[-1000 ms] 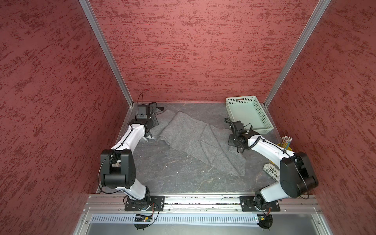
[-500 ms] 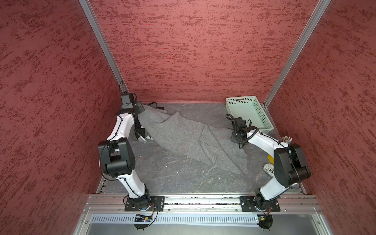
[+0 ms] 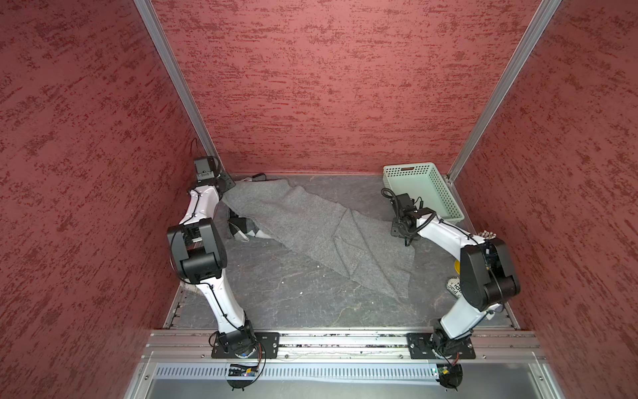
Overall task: Roll up the scarf and place it into the basket
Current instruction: Flatten out the scarf at the center of the board.
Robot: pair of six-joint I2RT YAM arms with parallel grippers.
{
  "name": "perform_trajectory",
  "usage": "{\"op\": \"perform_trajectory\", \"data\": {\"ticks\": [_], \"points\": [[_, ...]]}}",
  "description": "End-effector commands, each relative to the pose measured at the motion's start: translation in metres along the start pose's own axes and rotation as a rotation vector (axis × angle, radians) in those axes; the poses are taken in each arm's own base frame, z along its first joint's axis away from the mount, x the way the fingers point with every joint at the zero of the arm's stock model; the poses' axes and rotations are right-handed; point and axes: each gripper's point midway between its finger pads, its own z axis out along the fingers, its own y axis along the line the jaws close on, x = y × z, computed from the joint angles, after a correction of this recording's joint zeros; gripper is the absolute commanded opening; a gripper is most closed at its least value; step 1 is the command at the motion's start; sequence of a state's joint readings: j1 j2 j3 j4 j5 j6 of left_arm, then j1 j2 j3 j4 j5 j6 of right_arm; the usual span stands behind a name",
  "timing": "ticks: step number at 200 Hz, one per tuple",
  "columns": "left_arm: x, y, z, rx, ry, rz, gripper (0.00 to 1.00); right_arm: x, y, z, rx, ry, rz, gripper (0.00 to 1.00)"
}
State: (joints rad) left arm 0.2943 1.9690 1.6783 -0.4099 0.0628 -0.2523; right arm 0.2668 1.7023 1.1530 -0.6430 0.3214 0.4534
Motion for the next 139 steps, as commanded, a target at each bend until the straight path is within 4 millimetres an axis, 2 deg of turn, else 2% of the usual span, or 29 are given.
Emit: {"op": "perform_trajectory", "data": {"ticks": [1, 34, 48, 52, 54, 72, 91, 116, 132, 139], "points": [[-0.008, -0.036, -0.027, 0.068, -0.042, 0.026, 0.69, -0.013, -0.02, -0.016, 0.073, -0.04, 0.011, 0.64], [0.002, -0.06, -0.062, 0.05, -0.048, 0.072, 0.92, -0.019, -0.055, -0.055, 0.159, -0.102, 0.057, 0.73], [0.012, -0.07, -0.075, 0.043, -0.042, 0.095, 1.0, -0.018, -0.058, -0.074, 0.119, -0.122, 0.094, 0.73], [0.016, -0.073, -0.077, 0.037, -0.041, 0.105, 1.0, -0.016, -0.055, -0.075, 0.096, -0.115, 0.101, 0.72], [0.018, -0.074, -0.079, 0.034, -0.041, 0.108, 1.0, -0.017, -0.054, -0.081, 0.073, -0.128, 0.112, 0.72], [0.036, -0.075, -0.085, 0.019, -0.027, 0.112, 1.0, -0.007, -0.029, -0.097, -0.085, -0.138, 0.139, 0.69], [0.053, -0.068, -0.086, 0.023, -0.003, 0.074, 1.0, 0.007, 0.005, -0.103, -0.207, -0.133, 0.147, 0.63], [0.067, -0.057, -0.086, 0.014, 0.014, 0.041, 1.0, 0.035, 0.065, -0.094, -0.372, -0.071, 0.113, 0.56], [0.073, -0.048, -0.084, 0.007, 0.03, 0.026, 1.0, 0.048, 0.091, -0.082, -0.409, -0.034, 0.081, 0.55], [0.075, -0.043, -0.083, 0.002, 0.037, 0.019, 1.0, 0.057, 0.099, -0.07, -0.406, 0.003, 0.067, 0.54]]}}
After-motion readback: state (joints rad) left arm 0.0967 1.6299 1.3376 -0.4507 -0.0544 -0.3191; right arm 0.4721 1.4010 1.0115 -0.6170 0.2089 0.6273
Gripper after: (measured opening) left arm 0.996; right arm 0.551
